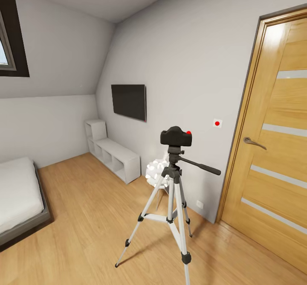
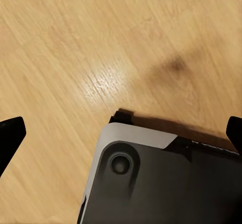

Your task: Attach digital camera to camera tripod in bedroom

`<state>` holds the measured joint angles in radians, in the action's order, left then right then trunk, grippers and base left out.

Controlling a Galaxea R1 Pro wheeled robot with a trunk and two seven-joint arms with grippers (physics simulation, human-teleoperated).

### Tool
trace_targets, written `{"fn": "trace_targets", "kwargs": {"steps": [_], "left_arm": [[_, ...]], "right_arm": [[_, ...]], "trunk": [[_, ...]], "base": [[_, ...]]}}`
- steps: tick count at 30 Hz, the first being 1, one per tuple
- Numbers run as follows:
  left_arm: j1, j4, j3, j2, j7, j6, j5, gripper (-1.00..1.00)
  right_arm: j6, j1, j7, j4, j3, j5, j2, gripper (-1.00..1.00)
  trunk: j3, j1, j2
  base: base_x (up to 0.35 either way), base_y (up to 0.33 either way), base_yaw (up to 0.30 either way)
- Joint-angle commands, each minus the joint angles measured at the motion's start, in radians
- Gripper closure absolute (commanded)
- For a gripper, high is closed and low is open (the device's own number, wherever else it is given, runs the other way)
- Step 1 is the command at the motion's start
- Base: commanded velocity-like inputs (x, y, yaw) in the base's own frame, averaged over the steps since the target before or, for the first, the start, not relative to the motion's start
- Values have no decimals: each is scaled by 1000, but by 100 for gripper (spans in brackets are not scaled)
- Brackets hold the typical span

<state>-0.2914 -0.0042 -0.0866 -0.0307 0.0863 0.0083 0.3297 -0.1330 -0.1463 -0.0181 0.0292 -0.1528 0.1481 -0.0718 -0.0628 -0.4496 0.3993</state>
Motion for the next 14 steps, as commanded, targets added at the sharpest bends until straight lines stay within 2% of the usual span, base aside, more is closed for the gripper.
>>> {"fn": "trace_targets", "kwargs": {"steps": [1,14], "left_arm": [[0,0,-9,0,3,1,8,-100],[0,0,-9,0,3,1,8,-100]], "right_arm": [[-6,-1,-2,3,-9,10,0,-100],[-6,-1,-2,2,-8,9,9,-100]], "trunk": [[0,0,1],[0,0,1]], "base": [[0,0,0],[0,0,0]]}}
